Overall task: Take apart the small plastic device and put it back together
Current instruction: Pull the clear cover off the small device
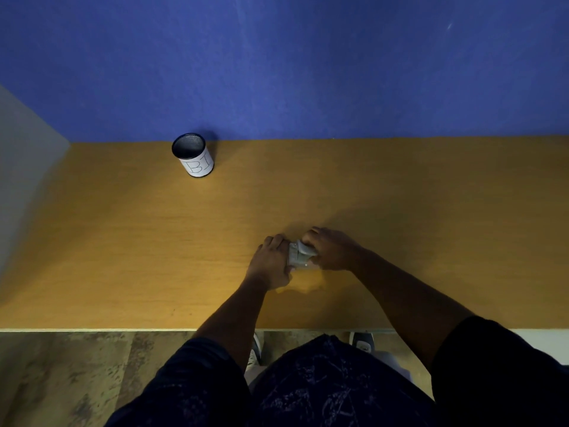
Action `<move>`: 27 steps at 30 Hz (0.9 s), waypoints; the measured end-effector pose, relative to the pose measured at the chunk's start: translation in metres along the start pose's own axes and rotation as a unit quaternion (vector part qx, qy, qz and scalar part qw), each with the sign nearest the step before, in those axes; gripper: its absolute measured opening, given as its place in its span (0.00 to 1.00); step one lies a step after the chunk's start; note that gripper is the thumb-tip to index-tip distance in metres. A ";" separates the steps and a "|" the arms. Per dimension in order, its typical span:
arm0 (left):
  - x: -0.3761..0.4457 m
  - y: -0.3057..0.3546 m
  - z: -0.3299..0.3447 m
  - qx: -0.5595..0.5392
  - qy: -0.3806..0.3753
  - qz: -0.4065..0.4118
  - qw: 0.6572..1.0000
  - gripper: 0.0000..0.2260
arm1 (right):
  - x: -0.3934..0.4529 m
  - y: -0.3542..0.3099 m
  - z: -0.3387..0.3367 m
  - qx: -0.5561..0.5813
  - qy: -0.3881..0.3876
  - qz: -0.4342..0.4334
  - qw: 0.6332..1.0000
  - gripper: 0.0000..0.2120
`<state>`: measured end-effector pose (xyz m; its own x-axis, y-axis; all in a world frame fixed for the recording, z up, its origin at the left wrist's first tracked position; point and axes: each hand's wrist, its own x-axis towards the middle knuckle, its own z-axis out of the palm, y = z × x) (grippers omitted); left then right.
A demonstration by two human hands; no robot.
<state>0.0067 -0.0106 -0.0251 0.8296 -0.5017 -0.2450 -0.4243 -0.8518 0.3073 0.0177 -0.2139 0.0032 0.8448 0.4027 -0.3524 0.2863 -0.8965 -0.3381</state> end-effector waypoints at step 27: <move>0.014 0.004 -0.014 0.122 -0.050 0.093 0.987 0.30 | -0.060 0.032 -0.001 0.065 0.218 0.369 0.901 0.25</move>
<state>0.0216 -0.0188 -0.0144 0.6943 -0.6547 -0.2989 -0.6510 -0.7484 0.1271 -0.0233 -0.2675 0.0145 0.8889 -0.4307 -0.1558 -0.4576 -0.8500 -0.2610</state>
